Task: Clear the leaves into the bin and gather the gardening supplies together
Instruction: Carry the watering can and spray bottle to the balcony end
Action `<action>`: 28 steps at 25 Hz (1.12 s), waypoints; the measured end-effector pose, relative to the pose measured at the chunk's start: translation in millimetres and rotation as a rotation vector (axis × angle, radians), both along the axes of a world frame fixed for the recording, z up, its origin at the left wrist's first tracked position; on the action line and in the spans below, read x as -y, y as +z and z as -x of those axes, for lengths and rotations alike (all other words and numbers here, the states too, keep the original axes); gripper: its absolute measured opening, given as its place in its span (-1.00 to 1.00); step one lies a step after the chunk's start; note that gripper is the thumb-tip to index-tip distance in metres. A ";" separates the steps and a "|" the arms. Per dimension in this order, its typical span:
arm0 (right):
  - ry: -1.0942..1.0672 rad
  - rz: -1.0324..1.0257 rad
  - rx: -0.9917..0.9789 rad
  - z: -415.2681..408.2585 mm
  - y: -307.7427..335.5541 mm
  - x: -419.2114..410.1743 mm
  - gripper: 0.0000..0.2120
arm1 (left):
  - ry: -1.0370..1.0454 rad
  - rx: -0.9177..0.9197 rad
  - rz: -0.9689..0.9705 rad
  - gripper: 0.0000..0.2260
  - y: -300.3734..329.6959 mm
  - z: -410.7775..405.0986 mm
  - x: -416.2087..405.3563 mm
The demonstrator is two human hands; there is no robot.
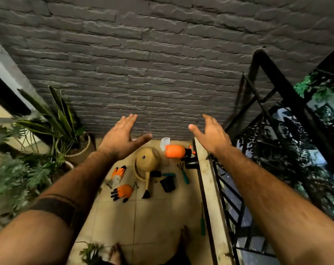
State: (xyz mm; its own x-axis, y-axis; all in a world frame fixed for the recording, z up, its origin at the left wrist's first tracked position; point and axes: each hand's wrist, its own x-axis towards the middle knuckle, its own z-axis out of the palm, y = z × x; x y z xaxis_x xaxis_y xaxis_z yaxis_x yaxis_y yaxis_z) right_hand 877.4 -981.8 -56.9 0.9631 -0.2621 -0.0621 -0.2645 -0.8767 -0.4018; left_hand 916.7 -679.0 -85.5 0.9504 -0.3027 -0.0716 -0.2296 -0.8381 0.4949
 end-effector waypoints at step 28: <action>-0.230 0.049 -0.236 -195.7 -818.0 187.9 -0.39 | 0.418 -0.175 0.167 -0.34 -824.0 -196.4 48.5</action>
